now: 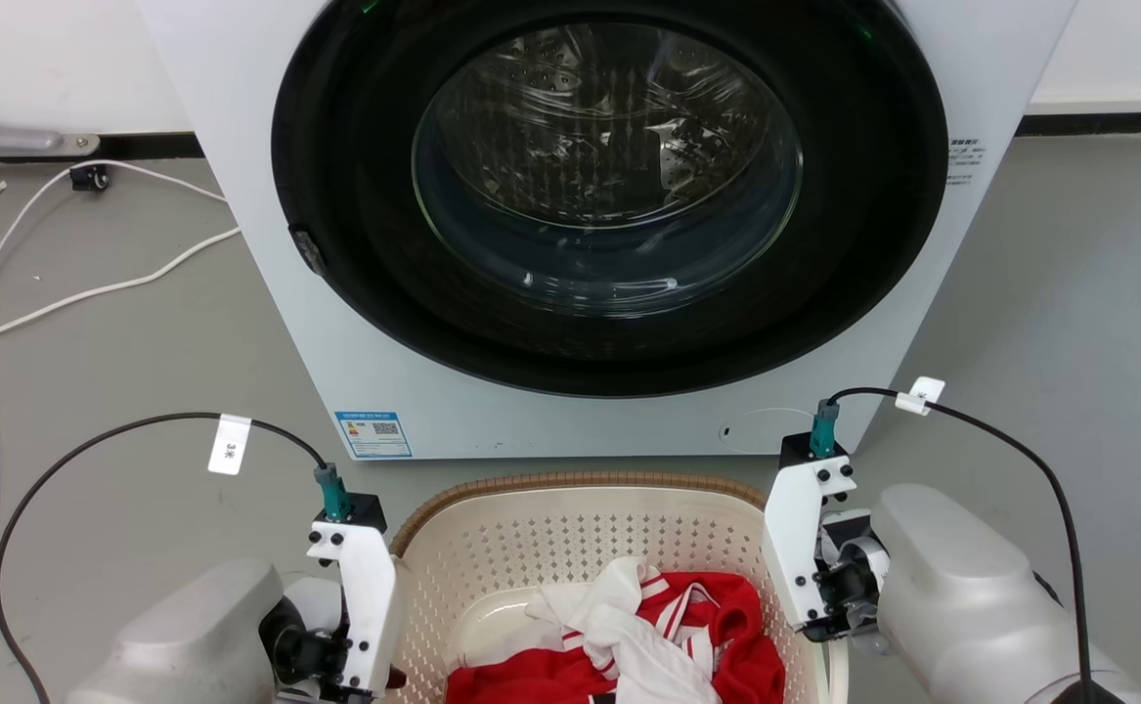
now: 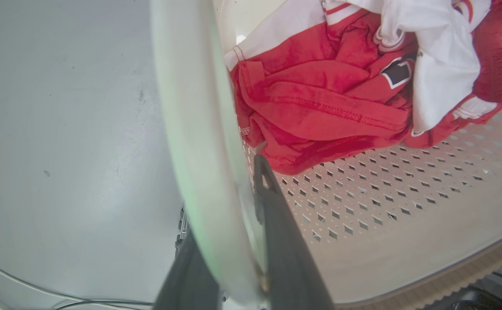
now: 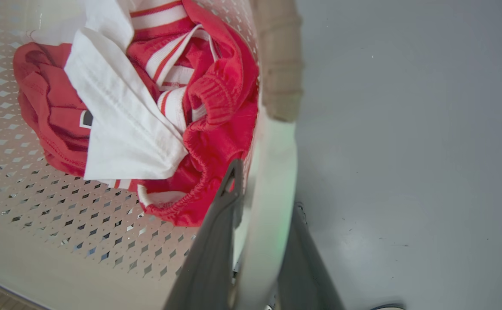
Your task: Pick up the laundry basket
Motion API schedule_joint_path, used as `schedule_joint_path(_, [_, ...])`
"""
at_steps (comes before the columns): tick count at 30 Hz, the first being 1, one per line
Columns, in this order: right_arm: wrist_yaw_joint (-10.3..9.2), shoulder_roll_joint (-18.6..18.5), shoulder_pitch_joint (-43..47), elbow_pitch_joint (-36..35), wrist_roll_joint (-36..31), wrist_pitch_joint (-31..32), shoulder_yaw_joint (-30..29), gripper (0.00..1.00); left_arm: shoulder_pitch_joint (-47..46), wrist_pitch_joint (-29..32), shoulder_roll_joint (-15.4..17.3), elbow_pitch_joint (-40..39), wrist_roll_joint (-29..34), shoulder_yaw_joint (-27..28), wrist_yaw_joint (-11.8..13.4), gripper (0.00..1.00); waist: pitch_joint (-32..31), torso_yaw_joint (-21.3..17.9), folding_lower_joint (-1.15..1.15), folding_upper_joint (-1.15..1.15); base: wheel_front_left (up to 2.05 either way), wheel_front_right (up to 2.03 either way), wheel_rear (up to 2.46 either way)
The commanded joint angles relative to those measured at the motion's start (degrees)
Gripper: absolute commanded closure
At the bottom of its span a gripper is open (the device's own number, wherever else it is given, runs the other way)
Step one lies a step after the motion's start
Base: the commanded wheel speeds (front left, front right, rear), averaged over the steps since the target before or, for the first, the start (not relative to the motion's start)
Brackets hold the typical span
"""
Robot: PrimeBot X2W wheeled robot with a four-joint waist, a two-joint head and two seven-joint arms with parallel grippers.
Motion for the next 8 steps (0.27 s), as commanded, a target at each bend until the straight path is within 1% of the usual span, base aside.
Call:
schedule_joint_path(1, [0.02, -0.83, -0.74, 0.26, -0.12, -0.08, 0.36, 1.00, -0.83, 0.12, 0.81, 0.46, 0.21, -0.24, -0.12, 1.00, 0.08, -0.02, 0.00, 0.00, 0.00, 0.00, 0.00])
schedule_joint_path(8, [0.02, -0.84, -0.86, 0.34, 0.32, -0.15, 0.82, 1.00, -0.57, 0.26, 1.00, 0.65, -0.06, -0.29, -0.12, 1.00, 0.17, -0.09, 0.00, 0.00, 0.00, 0.00, 0.00])
